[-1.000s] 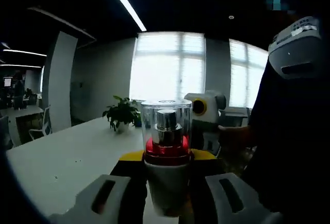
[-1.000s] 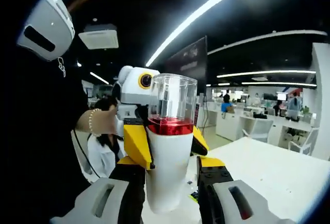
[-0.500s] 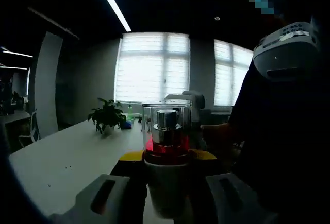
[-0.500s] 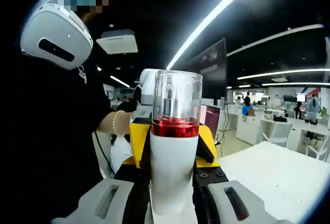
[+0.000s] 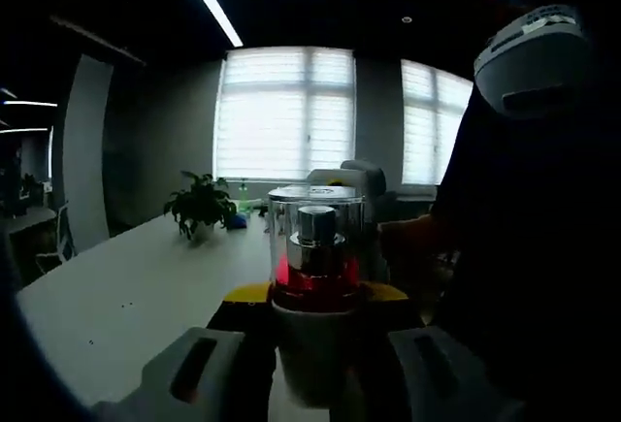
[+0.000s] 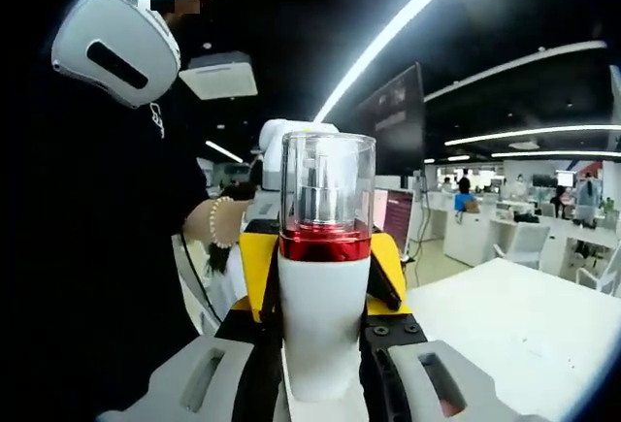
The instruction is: Arrange the skincare products in the storage area until every visible bottle or jar stands upright without overlapping.
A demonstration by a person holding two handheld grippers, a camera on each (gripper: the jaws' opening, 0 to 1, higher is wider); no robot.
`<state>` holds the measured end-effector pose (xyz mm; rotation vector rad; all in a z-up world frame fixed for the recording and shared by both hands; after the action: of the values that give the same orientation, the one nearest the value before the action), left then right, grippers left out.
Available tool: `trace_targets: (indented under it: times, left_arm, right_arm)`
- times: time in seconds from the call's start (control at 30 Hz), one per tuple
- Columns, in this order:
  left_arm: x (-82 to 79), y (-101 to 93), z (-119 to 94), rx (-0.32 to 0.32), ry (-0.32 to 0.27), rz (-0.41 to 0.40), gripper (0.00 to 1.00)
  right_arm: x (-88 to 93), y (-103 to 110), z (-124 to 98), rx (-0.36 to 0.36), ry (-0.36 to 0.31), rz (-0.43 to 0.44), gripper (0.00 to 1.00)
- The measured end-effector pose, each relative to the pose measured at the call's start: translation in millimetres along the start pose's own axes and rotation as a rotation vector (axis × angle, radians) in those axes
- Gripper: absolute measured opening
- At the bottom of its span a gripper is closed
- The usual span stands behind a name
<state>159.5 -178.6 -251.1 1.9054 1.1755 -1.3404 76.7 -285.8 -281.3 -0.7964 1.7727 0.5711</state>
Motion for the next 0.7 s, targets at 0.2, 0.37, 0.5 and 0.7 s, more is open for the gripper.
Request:
trace_targets:
  times: [0.2, 0.37, 0.5, 0.7]
  left_arm:
    - [7.1, 1.9, 8.1, -0.020, -0.008, -0.043, 0.32]
    - [8.4, 5.1, 9.6, -0.023, -0.049, -0.090, 0.32]
    - [11.0, 8.6, 8.4, -0.052, -0.085, -0.129, 0.32]
    - [37.3, 13.4, 0.1, -0.146, -0.063, -0.216, 0.43]
  right_arm:
    - [12.3, -2.1, -0.4, 0.010, -0.009, 0.011, 0.20]
    - [19.5, -8.1, -1.2, -0.007, -0.074, 0.059, 0.19]
    - [31.8, -13.5, -3.4, -0.015, -0.098, 0.099, 0.19]
    - [54.2, -27.5, -11.0, 0.016, -0.113, 0.154, 0.19]
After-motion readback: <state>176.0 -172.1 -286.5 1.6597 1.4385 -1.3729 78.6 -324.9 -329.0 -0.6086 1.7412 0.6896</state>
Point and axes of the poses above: the point that each gripper's makers call its tool centre point, and the gripper's own axes: z roughly forward along the fingers, y roughly to its left, x roughly out of its underside, the point moved 10 cm from there along -z, roughly backward along the fingers, and after that the axes turned 14 degrees about y, right-handed, at the moved point
